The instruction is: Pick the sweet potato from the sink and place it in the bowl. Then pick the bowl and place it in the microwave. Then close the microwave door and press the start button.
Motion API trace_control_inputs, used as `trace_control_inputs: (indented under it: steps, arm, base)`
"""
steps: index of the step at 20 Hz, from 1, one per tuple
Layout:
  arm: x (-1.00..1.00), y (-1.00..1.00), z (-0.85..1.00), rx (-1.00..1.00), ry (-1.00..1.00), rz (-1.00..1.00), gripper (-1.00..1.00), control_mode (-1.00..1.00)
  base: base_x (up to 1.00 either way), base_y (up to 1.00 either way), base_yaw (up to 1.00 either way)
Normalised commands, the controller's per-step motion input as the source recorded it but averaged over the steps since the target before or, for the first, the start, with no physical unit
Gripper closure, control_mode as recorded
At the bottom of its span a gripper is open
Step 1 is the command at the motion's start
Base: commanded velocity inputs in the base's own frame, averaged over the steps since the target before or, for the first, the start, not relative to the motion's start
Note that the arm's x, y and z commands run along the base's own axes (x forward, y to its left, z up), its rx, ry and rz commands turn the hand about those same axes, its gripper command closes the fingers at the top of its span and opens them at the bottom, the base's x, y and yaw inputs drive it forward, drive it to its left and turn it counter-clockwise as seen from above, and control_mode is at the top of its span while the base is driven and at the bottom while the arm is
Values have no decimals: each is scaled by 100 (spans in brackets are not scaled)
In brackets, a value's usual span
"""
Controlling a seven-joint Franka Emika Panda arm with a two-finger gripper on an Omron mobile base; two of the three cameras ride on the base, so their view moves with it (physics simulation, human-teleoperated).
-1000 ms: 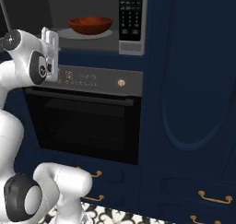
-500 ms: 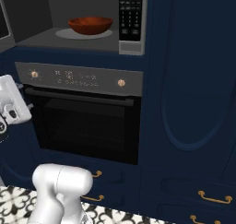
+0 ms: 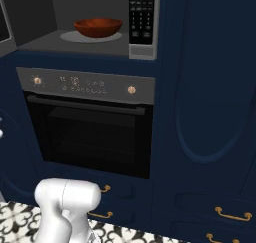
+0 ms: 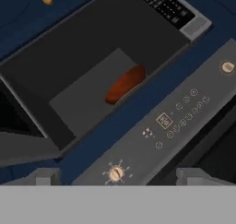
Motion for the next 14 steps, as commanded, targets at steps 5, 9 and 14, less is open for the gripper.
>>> trace_control_inputs:
  steps: [5,9,14]
  arm:
    - [-42,100,18,-16,-25,-12,-100,-100]
    - [-41,100,30,-1,-18,-19,-100,-100]
    - [-53,93,54,1,-9,-23,-100,-100]
  base:
    - [0,0,0]
    - [0,0,0]
    - [0,0,0]
